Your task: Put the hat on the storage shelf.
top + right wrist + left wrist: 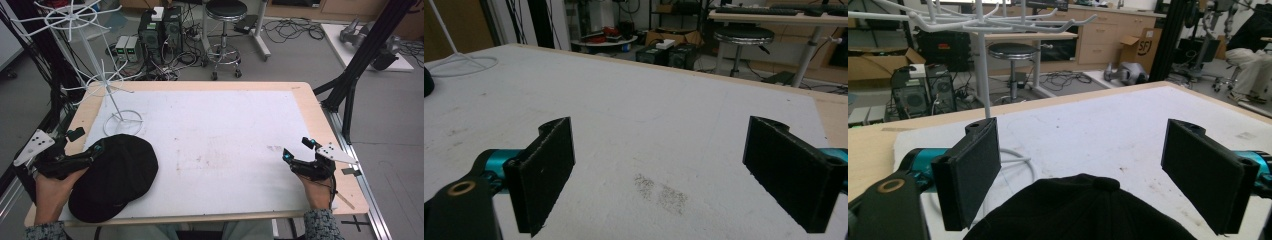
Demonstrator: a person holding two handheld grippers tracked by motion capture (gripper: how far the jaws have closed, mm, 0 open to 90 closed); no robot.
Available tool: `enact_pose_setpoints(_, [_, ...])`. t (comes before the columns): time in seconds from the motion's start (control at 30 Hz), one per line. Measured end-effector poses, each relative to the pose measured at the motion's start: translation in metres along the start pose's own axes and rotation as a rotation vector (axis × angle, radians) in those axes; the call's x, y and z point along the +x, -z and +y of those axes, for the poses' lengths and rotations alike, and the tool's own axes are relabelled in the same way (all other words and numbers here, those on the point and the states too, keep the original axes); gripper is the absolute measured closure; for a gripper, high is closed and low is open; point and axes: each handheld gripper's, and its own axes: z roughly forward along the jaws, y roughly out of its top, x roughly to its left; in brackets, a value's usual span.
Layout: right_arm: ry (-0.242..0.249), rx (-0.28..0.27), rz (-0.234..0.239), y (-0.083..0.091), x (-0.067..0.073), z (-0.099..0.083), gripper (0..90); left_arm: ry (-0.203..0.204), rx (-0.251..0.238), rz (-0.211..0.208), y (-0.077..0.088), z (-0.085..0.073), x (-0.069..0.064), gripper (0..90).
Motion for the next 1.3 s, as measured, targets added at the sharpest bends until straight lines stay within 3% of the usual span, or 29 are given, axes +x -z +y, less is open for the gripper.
enact_pose_setpoints(0.5, [0.003, 0.010, -0.003, 0.000, 0.000, 0.000, 12.4, -0.009, 0.023, -0.030, 0.006, -0.003, 0.001, 16.8])
enact_pose_setpoints(0.6, [0.003, 0.010, -0.003, 0.000, 0.000, 0.000, 12.4, -0.028, 0.058, -0.005, 0.006, -0.007, 0.000, 16.8])
enact_pose_setpoints(0.73, [-0.004, 0.013, -0.006, 0.000, -0.001, 0.000, 12.5, -0.030, 0.101, -0.009, 0.011, -0.018, 0.000, 16.9])
enact_pose_setpoints(0.97, [0.006, 0.012, -0.006, 0.000, -0.001, 0.000, 12.6, -0.055, 0.151, -0.064, 0.013, -0.027, 0.002, 20.1])
enact_pose_setpoints(1.07, [0.001, 0.016, -0.006, 0.000, -0.001, 0.000, 13.7, -0.078, 0.182, -0.121, 0.011, -0.033, 0.001, 23.7])
enact_pose_setpoints(1.2, [-0.001, 0.017, -0.007, 0.000, -0.001, 0.000, 13.7, -0.104, 0.227, -0.135, 0.008, -0.040, 0.000, 31.3])
enact_pose_setpoints(1.3, [0.000, 0.015, -0.005, 0.000, -0.001, 0.000, 13.7, -0.106, 0.237, -0.151, 0.009, -0.042, 0.002, 44.5])
